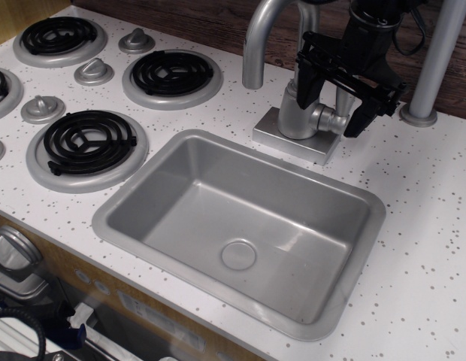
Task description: Lever vertical to front
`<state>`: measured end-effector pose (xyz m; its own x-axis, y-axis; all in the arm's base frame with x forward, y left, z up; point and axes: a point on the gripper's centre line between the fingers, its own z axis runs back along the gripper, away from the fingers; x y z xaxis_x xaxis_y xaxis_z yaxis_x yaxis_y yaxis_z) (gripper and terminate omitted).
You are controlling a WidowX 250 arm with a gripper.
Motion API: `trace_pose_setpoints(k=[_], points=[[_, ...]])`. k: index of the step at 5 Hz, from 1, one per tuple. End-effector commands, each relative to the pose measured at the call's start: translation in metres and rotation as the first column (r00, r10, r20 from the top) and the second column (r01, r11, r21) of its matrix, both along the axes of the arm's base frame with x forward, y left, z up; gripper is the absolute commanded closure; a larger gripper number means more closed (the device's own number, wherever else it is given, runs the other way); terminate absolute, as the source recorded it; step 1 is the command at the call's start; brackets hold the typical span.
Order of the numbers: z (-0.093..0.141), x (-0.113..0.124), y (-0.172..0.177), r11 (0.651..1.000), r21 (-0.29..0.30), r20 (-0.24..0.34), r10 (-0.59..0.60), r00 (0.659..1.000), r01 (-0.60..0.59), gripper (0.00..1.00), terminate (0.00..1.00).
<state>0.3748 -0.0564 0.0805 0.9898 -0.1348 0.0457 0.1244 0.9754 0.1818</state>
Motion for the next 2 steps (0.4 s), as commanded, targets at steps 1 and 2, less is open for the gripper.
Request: trace_pose_setpoints(k=[1, 2], points=[[0.0, 0.0, 0.0, 1.0, 0.0, 0.0, 0.0, 1.0, 0.0, 0.0, 0.0], [0.0061, 0.0032, -0.002, 1.0, -0.008, 0.074, 0.003, 0.997, -0.003, 0.0, 0.0]])
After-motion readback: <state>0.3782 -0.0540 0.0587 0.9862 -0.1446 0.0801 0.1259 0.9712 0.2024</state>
